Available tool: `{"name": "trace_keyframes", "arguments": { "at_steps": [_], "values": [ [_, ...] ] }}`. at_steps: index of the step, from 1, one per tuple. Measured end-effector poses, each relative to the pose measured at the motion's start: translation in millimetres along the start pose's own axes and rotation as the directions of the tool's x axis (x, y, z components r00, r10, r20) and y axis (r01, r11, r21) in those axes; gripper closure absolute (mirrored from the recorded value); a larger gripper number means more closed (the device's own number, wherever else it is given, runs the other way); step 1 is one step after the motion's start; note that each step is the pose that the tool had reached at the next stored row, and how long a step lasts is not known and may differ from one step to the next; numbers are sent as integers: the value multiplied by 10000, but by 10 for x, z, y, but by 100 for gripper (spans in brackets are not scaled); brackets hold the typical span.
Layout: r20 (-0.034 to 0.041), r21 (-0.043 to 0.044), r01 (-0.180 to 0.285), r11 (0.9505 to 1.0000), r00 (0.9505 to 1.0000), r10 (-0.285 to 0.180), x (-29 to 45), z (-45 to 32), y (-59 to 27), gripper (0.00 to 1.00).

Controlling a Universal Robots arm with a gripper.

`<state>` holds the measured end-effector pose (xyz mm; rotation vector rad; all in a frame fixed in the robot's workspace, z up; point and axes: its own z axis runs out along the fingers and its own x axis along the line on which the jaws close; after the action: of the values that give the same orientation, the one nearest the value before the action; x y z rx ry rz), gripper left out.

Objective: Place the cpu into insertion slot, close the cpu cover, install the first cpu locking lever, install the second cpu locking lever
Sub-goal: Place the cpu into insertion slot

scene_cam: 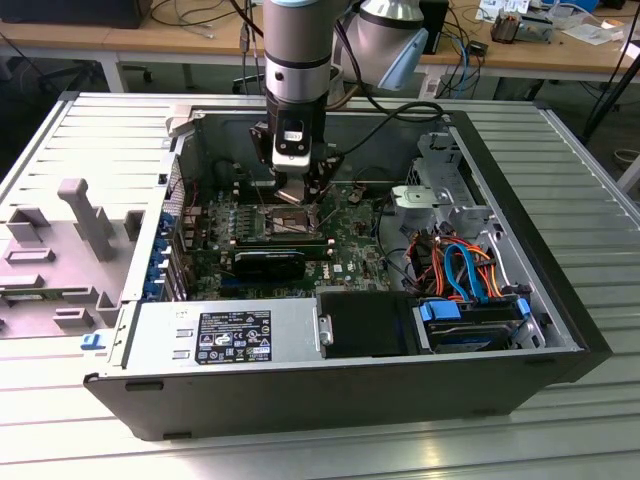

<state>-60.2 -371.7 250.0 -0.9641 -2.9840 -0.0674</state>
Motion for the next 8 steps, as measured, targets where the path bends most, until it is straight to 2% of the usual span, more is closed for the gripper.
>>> {"name": "trace_keyframes", "arguments": {
  "at_steps": [8],
  "values": [
    [3,-2,-87,10000,10000,87,0,3,0,45]
  ]
}}
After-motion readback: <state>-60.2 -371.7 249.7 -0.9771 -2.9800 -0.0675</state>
